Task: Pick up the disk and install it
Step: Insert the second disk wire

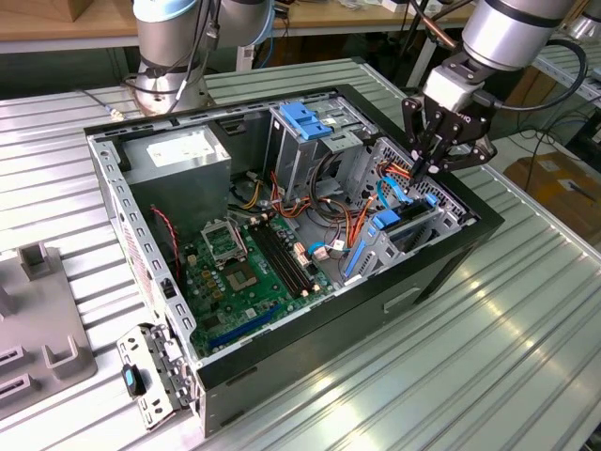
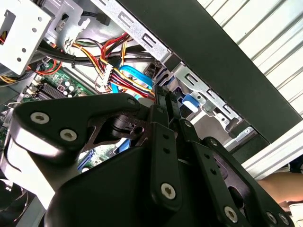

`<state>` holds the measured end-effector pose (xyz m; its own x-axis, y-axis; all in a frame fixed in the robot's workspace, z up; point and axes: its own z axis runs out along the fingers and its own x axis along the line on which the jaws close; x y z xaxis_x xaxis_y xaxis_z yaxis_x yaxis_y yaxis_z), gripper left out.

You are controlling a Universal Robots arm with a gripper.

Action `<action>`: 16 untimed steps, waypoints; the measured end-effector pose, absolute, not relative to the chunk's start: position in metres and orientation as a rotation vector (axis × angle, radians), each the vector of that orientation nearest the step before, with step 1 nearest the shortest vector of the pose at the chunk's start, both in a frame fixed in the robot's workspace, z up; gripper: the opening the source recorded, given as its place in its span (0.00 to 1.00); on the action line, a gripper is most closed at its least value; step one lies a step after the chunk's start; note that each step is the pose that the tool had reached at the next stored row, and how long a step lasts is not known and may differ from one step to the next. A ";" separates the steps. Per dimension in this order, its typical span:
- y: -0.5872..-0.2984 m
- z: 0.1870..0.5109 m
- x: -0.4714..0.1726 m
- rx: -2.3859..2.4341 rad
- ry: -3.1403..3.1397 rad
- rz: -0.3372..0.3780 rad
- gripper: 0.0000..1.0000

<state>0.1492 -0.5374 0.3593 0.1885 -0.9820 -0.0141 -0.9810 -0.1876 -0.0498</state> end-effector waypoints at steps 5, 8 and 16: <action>-0.537 0.359 0.149 -2.385 1.971 -0.032 0.16; -0.537 0.359 0.149 -2.385 1.971 -0.032 0.16; -0.546 0.358 0.149 -2.362 1.999 -0.033 0.16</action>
<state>0.1487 -0.5456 0.3584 0.1657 -0.9861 -0.0141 -0.9851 -0.1648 -0.0498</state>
